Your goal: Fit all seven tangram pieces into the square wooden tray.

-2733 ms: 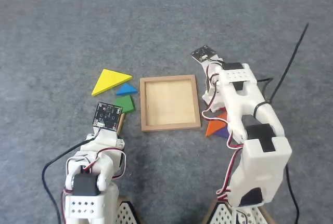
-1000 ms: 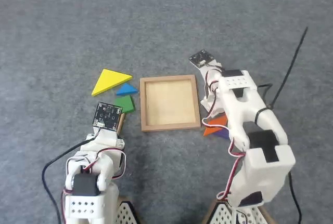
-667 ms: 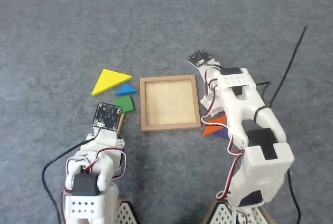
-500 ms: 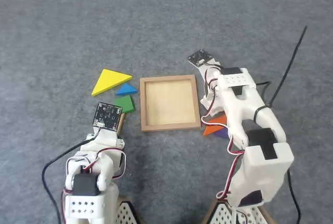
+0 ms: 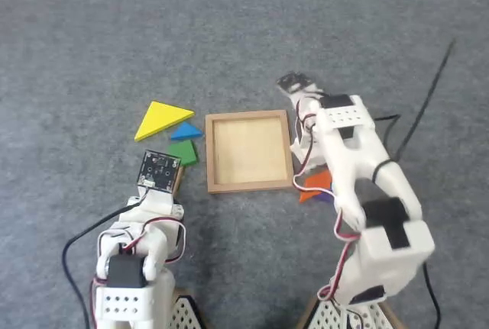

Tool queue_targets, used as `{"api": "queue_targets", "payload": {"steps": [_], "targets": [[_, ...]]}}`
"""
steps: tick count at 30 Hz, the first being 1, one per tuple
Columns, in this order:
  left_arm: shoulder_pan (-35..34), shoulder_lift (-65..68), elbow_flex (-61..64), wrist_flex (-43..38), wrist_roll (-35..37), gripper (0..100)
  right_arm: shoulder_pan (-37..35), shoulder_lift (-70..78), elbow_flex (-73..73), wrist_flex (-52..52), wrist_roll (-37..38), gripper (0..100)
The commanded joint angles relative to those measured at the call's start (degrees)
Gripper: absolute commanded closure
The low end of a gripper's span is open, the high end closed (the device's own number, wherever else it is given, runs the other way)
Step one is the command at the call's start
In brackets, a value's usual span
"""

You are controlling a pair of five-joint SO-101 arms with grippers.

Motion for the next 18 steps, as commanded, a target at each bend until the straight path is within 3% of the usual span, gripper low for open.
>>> {"api": "queue_targets", "payload": {"steps": [1,9,14,18], "targets": [[1.8,-0.9,-0.8,0.1,0.0,99,0.8,-7.8,0.4,-0.4,-2.5,64.4],[-0.7,-0.9,-3.8,-0.3,-2.5,99,0.6,-19.2,15.2,-12.4,-2.5,64.4],[-7.2,-0.9,-17.2,-16.7,-11.2,99,-1.2,-23.3,20.9,-17.1,-2.0,64.4],[-7.5,-0.5,-19.7,-29.0,-1.8,99,-3.1,-20.0,22.4,-21.0,-2.0,64.2]]}}
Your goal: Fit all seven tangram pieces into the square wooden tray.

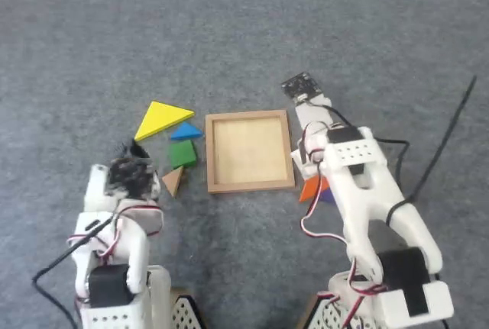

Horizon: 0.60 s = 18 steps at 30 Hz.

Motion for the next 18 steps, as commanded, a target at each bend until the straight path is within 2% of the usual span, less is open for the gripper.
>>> {"api": "queue_targets", "payload": {"steps": [1,4,7,11,15,18], "targets": [[0.8,-0.4,-3.5,-11.7,8.6,98,-1.6,0.7,-0.6,-4.4,-0.2,64.2],[8.0,3.3,-2.9,-12.9,13.5,91,-1.4,4.5,-0.7,-8.8,0.1,64.1],[13.2,11.0,-3.1,-15.8,14.9,89,-1.3,6.9,-2.3,-9.6,3.1,64.3],[13.5,24.2,-3.1,-23.5,15.0,89,0.5,8.6,-4.9,-7.2,4.4,64.4],[13.8,36.4,-3.6,-24.1,14.9,89,3.7,9.9,-5.4,-7.6,5.3,64.4],[13.5,40.2,-6.9,-23.8,15.2,89,4.9,11.1,-5.7,-7.6,6.1,64.4]]}}
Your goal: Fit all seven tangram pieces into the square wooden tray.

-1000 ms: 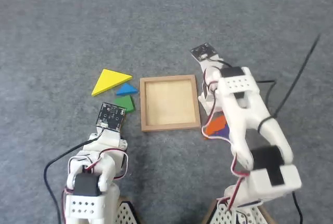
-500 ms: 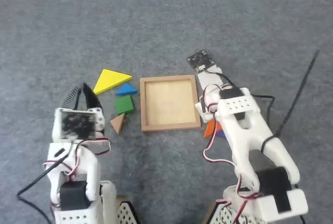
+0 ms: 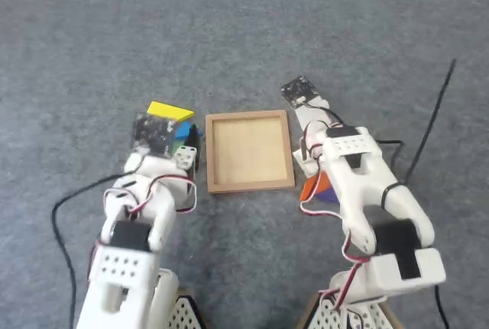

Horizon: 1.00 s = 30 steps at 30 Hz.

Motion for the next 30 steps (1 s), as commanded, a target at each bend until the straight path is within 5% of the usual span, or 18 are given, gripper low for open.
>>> {"api": "queue_targets", "payload": {"steps": [1,12,30], "targets": [[0.3,3.7,-5.4,-1.4,1.5,89,1.5,0.3,-4.2,0.4,1.2,64.4],[-0.7,-6.7,-4.4,12.1,6.0,89,1.6,9.6,-16.8,8.8,1.1,64.4],[-0.4,-37.9,11.3,16.5,5.5,89,2.7,27.3,-41.8,29.5,-2.5,64.5]]}}
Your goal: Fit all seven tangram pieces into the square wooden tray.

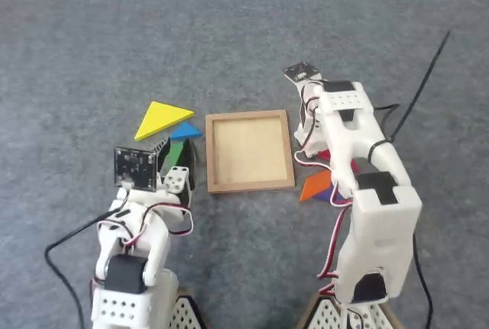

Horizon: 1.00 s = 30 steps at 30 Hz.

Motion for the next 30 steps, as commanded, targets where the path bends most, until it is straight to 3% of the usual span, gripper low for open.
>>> {"api": "queue_targets", "payload": {"steps": [1,24,30], "targets": [[0.4,-1.1,-0.6,-0.2,-0.4,89,1.3,0.7,-4.1,1.9,-0.4,64.5],[2.5,-1.0,-1.9,0.3,-0.2,89,3.3,6.1,-11.7,8.0,-0.4,64.6],[2.5,-1.0,-1.9,1.7,-0.2,89,3.3,6.1,-11.7,8.0,-0.4,74.5]]}}
